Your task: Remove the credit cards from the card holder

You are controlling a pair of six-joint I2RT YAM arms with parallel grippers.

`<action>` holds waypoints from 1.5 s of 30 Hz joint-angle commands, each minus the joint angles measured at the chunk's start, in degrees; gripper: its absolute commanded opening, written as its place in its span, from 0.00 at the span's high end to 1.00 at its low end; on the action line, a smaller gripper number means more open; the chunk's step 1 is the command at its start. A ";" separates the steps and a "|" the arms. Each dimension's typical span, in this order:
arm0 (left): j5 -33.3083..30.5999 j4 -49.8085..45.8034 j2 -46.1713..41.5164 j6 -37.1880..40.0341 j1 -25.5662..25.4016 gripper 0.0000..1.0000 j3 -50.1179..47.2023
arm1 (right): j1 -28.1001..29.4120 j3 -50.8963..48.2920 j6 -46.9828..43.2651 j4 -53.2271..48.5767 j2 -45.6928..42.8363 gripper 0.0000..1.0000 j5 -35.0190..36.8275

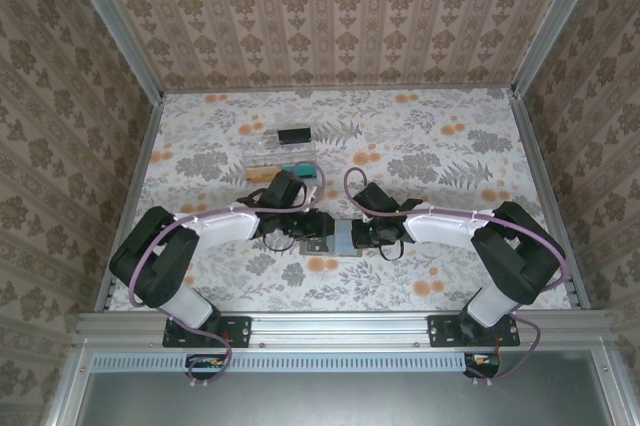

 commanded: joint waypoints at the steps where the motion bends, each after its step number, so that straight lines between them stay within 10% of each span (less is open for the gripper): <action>1: 4.33 1.97 1.31 1.31 -0.86 0.64 2.21 | 0.40 -0.30 1.21 -1.80 2.23 0.88 1.85; 21: -0.09 -0.54 -0.62 1.67 0.24 0.59 0.80 | 0.47 -0.04 1.04 -2.08 1.80 0.87 1.96; 45: -4.82 -5.19 -1.37 2.80 6.57 0.79 -5.83 | 4.29 12.49 -3.83 -5.23 5.10 0.75 -3.50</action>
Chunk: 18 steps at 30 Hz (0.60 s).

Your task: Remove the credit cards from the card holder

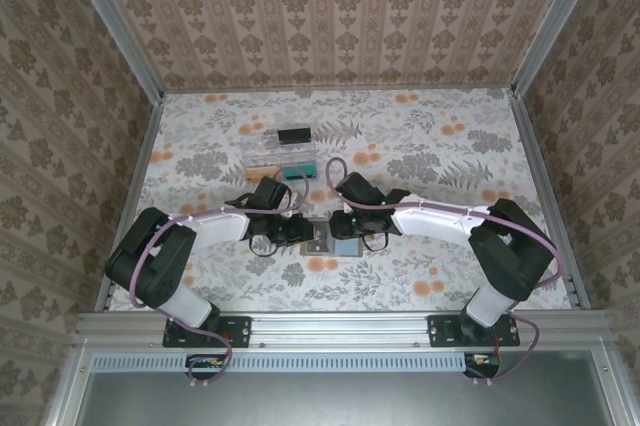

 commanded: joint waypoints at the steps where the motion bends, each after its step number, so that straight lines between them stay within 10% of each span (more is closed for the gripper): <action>1: -0.31 -0.58 -0.82 -0.03 0.67 0.78 -0.85 | 0.69 2.64 -2.02 -3.08 2.64 0.74 -2.23; 18: 2.06 -0.60 -3.08 -0.05 2.60 0.74 1.49 | -0.55 -0.59 -0.39 -8.55 -0.89 0.79 7.16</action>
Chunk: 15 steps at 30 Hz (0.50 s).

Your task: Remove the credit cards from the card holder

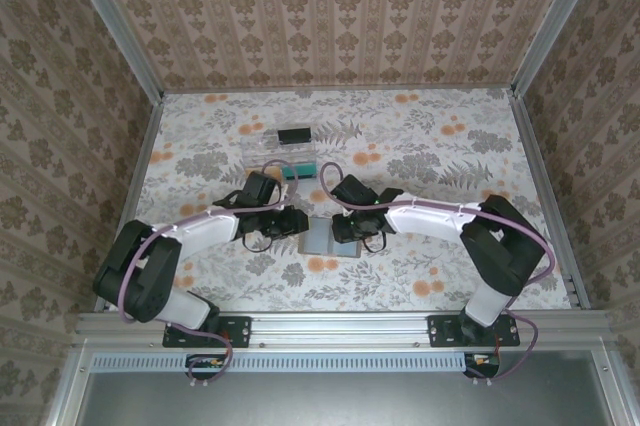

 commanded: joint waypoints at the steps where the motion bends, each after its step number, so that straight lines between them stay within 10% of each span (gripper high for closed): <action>1: 2.03 0.23 2.56 0.11 -0.92 0.73 1.88 | -0.92 -2.08 1.07 -3.44 -2.33 0.80 3.56; 15: 1.25 -0.10 5.99 0.16 -2.73 0.73 2.35 | -1.27 -5.75 1.99 -1.11 -0.20 0.92 3.43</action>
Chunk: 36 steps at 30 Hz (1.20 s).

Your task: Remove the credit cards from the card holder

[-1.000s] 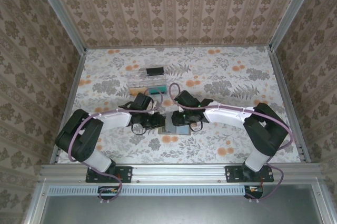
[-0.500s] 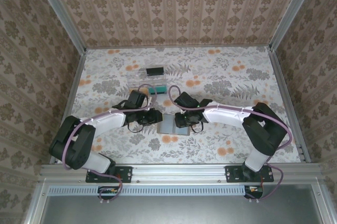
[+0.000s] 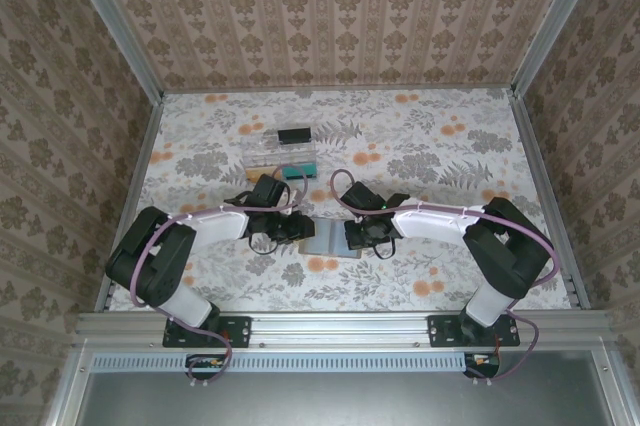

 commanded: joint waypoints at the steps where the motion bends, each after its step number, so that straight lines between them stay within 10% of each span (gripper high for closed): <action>1: 0.06 -1.15 0.78 0.18 -0.56 0.73 1.54 | -0.19 -1.11 0.46 -0.04 1.19 0.92 1.30; 36: -6.18 -7.31 -4.10 1.28 -2.41 0.64 3.41 | -0.25 -2.78 1.16 2.21 1.95 0.92 -0.09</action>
